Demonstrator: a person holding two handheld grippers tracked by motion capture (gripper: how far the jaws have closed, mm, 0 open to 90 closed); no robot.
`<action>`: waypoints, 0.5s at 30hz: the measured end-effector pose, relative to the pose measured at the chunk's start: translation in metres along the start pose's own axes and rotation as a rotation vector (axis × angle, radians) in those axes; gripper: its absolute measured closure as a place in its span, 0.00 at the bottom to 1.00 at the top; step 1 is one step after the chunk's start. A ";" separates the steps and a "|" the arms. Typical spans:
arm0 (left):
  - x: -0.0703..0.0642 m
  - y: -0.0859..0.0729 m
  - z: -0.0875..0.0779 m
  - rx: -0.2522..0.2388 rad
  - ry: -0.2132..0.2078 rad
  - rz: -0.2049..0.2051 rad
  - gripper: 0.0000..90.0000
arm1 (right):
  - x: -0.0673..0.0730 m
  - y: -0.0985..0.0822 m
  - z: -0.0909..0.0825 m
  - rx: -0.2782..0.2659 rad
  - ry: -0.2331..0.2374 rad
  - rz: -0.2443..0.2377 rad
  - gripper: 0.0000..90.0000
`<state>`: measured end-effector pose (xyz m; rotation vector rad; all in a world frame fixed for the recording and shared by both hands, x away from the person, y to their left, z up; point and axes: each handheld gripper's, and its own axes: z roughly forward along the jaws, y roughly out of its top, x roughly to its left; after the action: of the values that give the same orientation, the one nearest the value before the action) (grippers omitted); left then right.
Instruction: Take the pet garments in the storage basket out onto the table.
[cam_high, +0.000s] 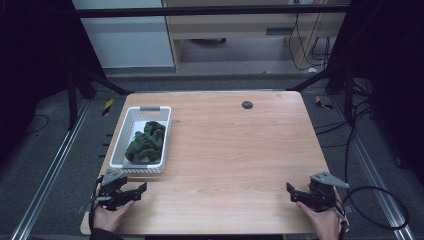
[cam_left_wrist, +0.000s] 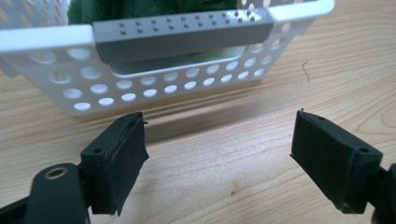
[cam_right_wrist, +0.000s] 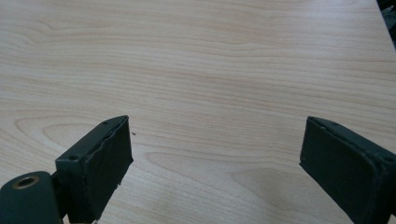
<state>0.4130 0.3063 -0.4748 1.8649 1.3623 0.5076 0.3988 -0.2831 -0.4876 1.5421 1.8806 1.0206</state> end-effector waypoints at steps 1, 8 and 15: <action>0.000 0.000 -0.002 -0.005 0.001 0.001 0.20 | -0.001 0.000 0.000 -0.002 -0.004 0.001 0.10; 0.001 0.003 -0.010 -0.024 -0.009 -0.013 0.20 | -0.001 -0.002 -0.001 0.006 0.001 -0.009 0.10; 0.004 0.007 -0.020 -0.066 -0.011 -0.029 0.20 | 0.002 -0.002 -0.003 -0.007 0.014 -0.011 0.10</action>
<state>0.4048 0.3154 -0.4566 1.7905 1.3478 0.5210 0.3944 -0.2817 -0.4870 1.5226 1.8915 1.0345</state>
